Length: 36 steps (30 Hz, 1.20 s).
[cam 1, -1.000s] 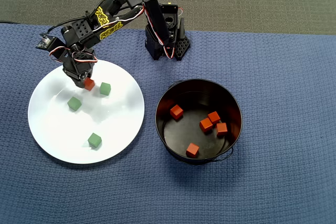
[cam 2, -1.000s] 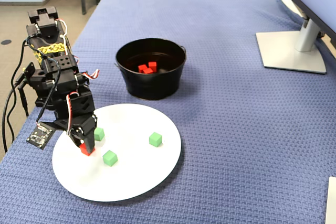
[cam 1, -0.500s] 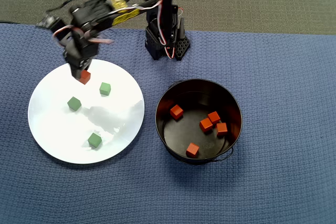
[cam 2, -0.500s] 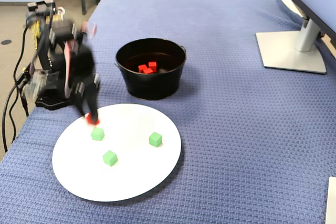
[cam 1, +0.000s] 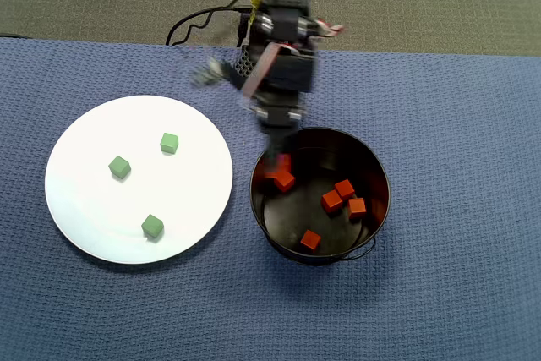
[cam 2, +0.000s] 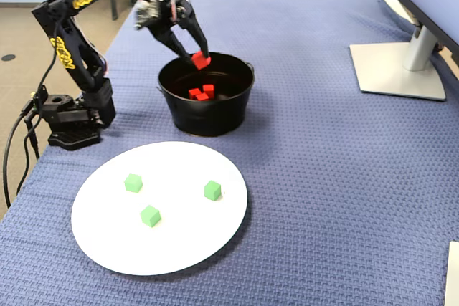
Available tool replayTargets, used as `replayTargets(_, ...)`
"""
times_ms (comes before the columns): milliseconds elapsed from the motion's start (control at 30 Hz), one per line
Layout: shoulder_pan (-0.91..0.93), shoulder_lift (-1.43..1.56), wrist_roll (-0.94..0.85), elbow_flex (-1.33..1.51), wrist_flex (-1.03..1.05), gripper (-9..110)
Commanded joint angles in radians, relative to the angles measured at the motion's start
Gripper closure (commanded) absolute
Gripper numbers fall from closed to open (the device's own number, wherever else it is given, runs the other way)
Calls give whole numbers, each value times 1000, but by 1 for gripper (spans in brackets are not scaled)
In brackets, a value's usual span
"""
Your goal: Pick up the red cubes from the white plate and place them in the black recipient
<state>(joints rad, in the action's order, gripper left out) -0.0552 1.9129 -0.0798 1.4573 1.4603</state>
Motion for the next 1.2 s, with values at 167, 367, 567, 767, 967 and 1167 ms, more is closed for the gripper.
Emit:
replayTargets(167,-43,35,-35,89,-107,72)
replayTargets(367,443,218,-170,235,-201,96)
replayTargets(567,673,411,-256,733,-518,102)
replayTargets(767,525,644,-209,1095,-609,102)
replayTargets(967,318,793,-112,1281,-586,102)
replayTargets(1167,167,933,-6,1368,-488,102)
